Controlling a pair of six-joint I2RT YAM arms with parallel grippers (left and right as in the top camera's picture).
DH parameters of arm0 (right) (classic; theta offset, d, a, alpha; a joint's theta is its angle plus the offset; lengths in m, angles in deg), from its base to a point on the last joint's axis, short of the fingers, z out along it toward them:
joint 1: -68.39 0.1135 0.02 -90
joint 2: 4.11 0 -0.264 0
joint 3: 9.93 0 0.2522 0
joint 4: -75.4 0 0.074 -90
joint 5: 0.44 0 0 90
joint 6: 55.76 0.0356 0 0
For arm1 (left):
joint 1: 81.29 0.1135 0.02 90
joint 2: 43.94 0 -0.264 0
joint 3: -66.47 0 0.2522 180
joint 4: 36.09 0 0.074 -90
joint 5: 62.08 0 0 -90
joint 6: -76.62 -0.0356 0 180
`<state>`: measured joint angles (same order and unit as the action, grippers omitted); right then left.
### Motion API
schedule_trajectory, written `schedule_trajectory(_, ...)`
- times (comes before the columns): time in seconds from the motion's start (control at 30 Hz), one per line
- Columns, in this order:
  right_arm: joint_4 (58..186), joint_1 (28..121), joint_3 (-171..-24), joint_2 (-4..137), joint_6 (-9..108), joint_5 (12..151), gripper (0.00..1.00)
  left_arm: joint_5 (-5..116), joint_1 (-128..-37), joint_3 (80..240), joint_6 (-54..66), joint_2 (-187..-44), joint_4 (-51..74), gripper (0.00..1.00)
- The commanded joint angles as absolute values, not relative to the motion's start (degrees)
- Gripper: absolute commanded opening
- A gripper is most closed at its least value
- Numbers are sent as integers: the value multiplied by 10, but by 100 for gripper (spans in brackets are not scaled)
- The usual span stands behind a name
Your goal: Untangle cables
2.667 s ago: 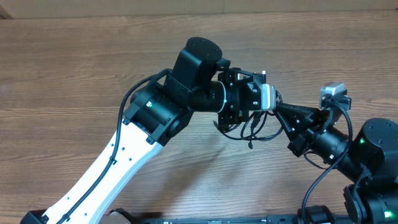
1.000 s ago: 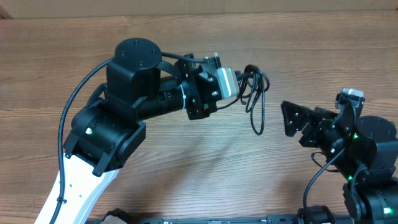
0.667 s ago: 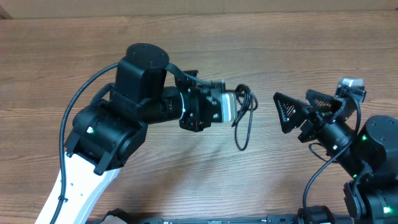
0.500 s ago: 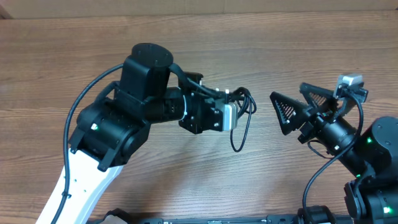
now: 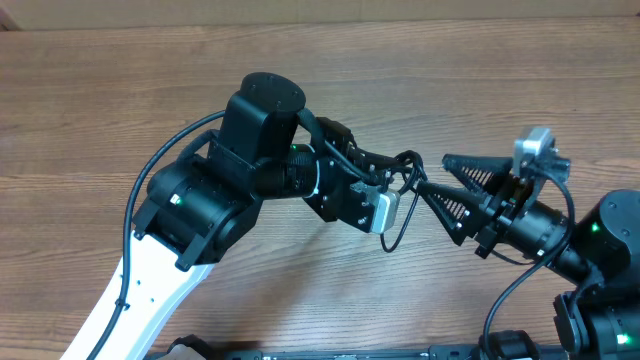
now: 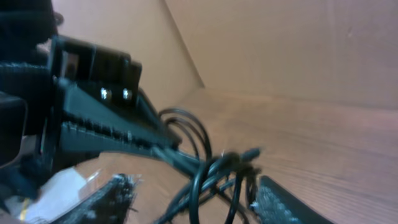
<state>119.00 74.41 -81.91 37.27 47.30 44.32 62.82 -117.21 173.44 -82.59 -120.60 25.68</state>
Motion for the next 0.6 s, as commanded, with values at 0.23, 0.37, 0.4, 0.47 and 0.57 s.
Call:
schedule_trajectory(0.23, 1214, 743, -819, 369, 421, 419, 56, 709, -1175, 1744, -841, -1207, 225, 4)
schedule_trajectory(0.37, 1214, 743, -819, 369, 412, 433, 39, 715, -1175, 1744, -841, -1207, 231, 4)
schedule_trajectory(0.4, 1214, 743, -819, 369, 412, 436, 33, 714, -1174, 1744, -841, -1207, 234, 4)
schedule_trajectory(0.47, 1214, 743, -819, 369, 412, 440, 22, 714, -1174, 1744, -841, -1207, 238, 4)
schedule_trajectory(0.57, 1214, 743, -819, 369, 412, 448, 8, 709, -1174, 1744, -839, -1207, 239, 4)
